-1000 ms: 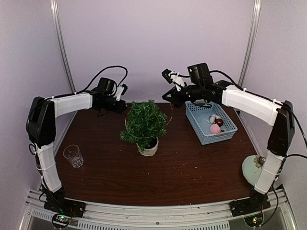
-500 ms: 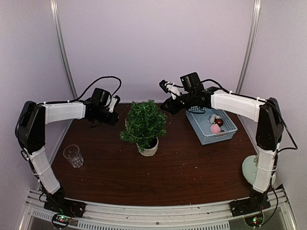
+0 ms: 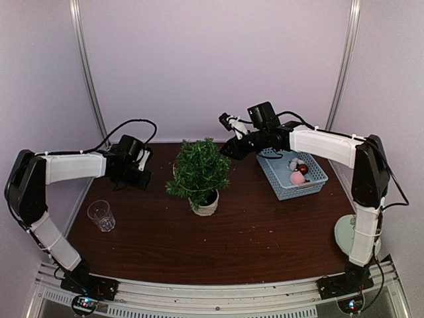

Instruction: Decorate the small christmas tree

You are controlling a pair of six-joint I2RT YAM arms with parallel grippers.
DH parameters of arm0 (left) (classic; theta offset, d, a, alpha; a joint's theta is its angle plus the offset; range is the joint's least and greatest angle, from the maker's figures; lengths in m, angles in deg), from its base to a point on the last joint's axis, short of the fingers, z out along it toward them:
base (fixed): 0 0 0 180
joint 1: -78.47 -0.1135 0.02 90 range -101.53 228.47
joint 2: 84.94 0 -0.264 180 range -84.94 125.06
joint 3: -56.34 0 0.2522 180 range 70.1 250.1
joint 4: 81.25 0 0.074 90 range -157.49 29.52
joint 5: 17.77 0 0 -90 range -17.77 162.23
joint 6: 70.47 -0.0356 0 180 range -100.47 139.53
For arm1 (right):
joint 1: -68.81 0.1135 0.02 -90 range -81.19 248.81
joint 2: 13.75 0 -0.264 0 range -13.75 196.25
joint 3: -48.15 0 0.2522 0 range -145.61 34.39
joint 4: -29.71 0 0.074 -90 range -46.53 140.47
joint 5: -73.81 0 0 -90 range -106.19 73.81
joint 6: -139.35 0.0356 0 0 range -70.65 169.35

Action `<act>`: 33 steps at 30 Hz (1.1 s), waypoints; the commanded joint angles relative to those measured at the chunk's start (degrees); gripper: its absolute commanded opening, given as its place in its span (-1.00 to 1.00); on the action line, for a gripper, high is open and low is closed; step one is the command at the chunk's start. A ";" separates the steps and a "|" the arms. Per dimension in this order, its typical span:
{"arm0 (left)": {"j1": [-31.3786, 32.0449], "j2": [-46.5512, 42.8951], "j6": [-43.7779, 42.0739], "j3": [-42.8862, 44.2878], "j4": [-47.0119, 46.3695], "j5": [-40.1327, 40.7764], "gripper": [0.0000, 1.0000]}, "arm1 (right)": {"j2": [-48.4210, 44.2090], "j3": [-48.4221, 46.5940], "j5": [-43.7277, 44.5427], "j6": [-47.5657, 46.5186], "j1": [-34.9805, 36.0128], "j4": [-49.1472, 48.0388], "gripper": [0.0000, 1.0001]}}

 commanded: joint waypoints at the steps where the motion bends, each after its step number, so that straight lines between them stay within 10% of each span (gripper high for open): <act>1: -0.30 -0.58 1.21 -2.26 1.76 2.38 -1.00 | 0.99 -1.77 -0.59 0.56 -0.18 0.17 -0.63; 33: 23.16 -25.45 -2.07 -7.22 16.60 -3.19 -1.00 | -0.66 0.34 -0.88 0.12 0.78 0.10 -0.61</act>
